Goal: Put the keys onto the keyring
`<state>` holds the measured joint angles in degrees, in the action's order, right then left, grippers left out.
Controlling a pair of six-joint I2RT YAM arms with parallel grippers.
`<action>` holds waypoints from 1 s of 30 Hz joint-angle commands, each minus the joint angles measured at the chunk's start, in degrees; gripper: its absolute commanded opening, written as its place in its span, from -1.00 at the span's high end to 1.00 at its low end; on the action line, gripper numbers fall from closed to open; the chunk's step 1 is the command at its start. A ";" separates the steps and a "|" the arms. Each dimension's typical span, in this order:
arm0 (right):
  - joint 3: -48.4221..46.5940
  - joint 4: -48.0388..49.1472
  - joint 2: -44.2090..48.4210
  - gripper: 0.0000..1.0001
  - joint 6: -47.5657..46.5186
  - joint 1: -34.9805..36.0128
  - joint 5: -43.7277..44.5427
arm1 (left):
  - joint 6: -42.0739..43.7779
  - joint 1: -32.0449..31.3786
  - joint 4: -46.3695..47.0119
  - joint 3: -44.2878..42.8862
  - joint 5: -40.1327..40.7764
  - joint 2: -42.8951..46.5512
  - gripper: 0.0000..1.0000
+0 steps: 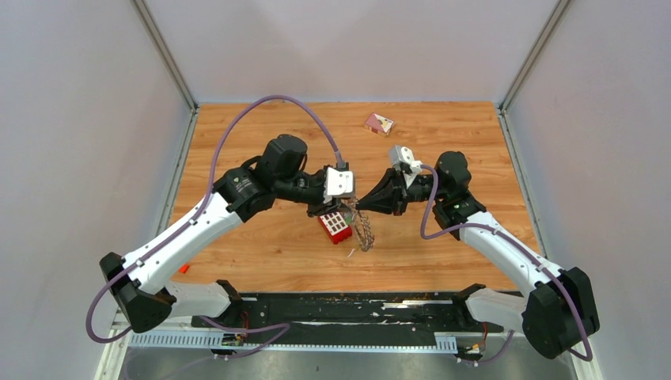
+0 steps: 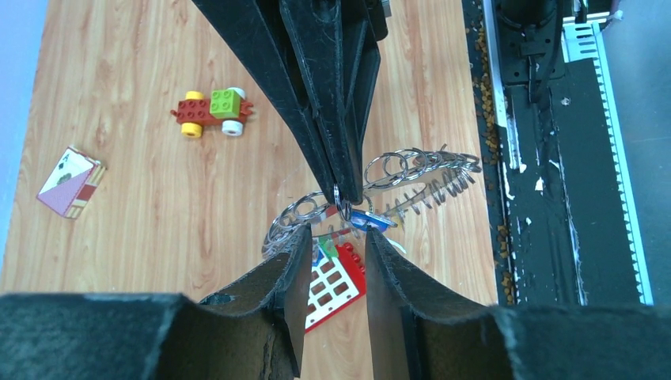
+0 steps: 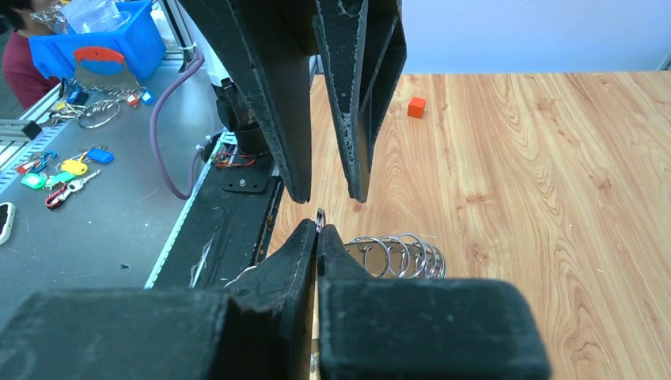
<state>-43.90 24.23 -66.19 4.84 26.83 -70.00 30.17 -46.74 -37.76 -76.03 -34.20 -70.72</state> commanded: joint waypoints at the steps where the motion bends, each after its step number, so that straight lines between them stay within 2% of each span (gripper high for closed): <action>1: -1.72 2.13 1.51 1.00 -0.71 0.11 -0.30 | 0.18 -0.02 1.84 0.40 -2.06 -0.75 0.23; 12: -1.54 2.23 1.59 1.00 -0.69 0.15 -0.32 | -1.52 -0.02 2.99 0.59 -3.37 -2.83 0.25; 19: -1.47 2.05 1.69 1.00 -0.83 0.15 -0.14 | -2.61 -0.04 3.20 0.57 -4.64 -3.43 0.36; 24: -1.45 1.89 1.68 1.00 -1.00 0.13 -0.12 | -2.64 -0.02 3.11 0.69 -4.83 -3.29 0.53; 30: -1.54 1.36 1.64 1.00 -1.60 0.09 0.29 | -2.85 -0.02 3.07 0.75 -5.27 -3.48 0.89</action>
<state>-43.90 23.88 -66.19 4.75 26.81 -70.11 28.60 -46.70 -36.16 -75.66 -37.28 -74.11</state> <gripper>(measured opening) 0.021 0.113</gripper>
